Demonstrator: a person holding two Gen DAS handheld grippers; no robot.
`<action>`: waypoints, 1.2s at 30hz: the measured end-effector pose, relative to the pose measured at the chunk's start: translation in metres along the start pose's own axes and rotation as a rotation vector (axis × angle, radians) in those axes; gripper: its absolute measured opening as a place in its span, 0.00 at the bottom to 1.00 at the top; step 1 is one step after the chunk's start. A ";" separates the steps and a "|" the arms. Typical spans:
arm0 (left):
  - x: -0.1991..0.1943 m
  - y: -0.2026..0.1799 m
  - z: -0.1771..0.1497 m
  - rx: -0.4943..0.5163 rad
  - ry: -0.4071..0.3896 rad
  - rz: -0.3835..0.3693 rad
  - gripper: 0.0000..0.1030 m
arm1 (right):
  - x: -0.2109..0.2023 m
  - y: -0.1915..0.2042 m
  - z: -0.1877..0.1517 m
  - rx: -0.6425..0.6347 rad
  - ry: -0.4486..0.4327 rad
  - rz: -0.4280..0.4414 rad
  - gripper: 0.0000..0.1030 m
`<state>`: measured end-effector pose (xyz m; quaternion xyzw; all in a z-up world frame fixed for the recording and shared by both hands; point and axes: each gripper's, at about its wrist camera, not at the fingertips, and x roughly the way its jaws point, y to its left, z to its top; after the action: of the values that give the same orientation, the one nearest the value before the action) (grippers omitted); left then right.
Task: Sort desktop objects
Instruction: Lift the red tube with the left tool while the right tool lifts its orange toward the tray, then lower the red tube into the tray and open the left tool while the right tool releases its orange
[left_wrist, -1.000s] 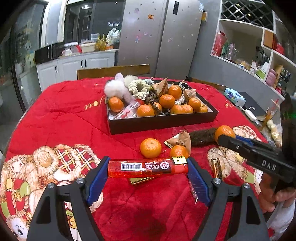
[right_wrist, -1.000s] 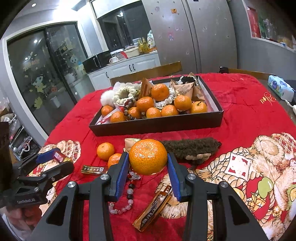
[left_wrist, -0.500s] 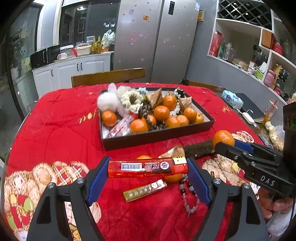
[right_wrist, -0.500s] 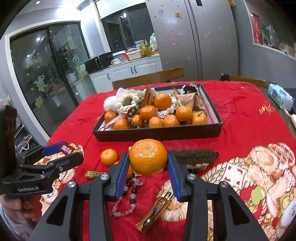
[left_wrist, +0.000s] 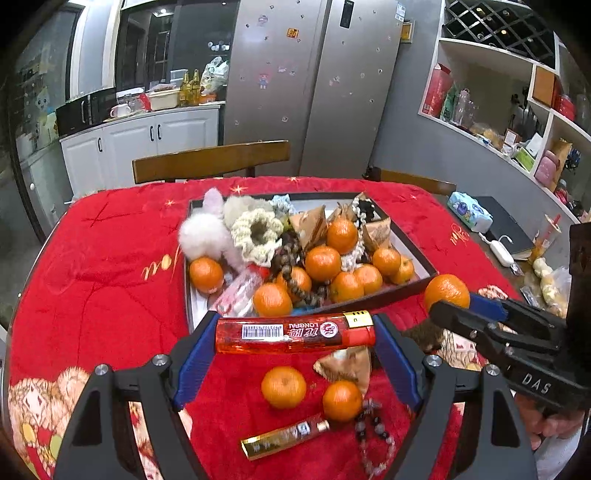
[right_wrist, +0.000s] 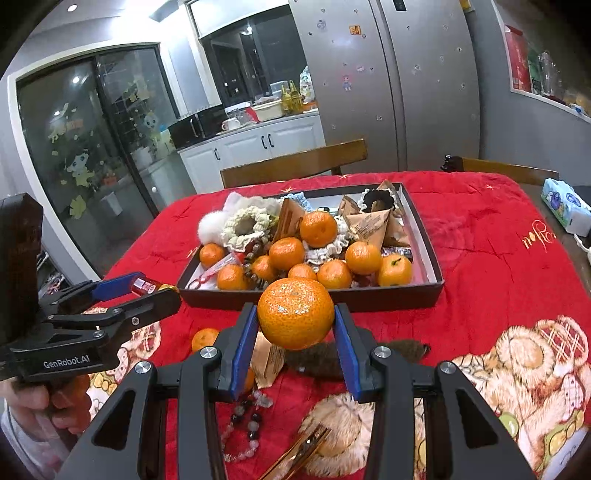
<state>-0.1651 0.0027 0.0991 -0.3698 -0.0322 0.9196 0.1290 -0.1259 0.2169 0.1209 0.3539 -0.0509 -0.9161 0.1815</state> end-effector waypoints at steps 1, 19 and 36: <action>0.002 -0.001 0.004 0.000 -0.003 -0.001 0.81 | 0.002 -0.001 0.002 0.000 0.003 0.002 0.39; 0.074 0.008 0.042 0.001 0.005 -0.036 0.81 | 0.059 -0.025 0.038 0.028 0.051 0.015 0.39; 0.117 0.016 0.030 0.066 -0.017 -0.014 0.81 | 0.103 -0.026 0.044 -0.010 0.055 0.024 0.39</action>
<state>-0.2703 0.0189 0.0402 -0.3571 -0.0055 0.9223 0.1474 -0.2338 0.2015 0.0827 0.3776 -0.0456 -0.9039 0.1956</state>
